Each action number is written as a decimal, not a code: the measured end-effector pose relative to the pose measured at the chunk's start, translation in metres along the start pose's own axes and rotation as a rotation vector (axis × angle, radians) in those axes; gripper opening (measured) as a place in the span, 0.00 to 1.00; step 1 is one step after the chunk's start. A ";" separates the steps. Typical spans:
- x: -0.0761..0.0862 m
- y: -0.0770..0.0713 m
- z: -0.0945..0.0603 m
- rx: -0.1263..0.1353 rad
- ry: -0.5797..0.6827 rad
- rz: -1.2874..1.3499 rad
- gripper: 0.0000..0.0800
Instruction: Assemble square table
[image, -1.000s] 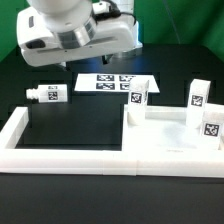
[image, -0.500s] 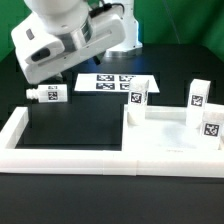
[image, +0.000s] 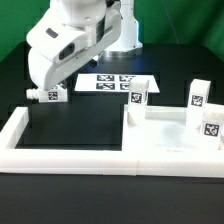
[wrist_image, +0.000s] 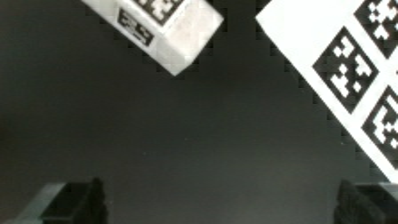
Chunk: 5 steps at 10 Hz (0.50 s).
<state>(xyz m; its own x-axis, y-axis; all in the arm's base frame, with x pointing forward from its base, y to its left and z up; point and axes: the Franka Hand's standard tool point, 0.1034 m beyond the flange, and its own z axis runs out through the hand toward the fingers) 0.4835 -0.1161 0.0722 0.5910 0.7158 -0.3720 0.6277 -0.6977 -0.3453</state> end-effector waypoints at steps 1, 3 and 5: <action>0.000 0.000 0.000 0.000 0.000 0.000 0.81; 0.000 0.008 0.002 -0.078 0.013 -0.104 0.81; -0.022 0.011 0.016 -0.178 0.071 -0.234 0.81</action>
Offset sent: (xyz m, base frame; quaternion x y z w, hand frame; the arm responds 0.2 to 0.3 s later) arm -0.0246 -0.0145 -0.0032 -0.1429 0.0107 -0.1428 0.9793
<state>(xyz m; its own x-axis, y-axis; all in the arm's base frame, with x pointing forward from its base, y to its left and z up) 0.4687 -0.1400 0.0632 0.4498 0.8613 -0.2365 0.8265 -0.5017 -0.2553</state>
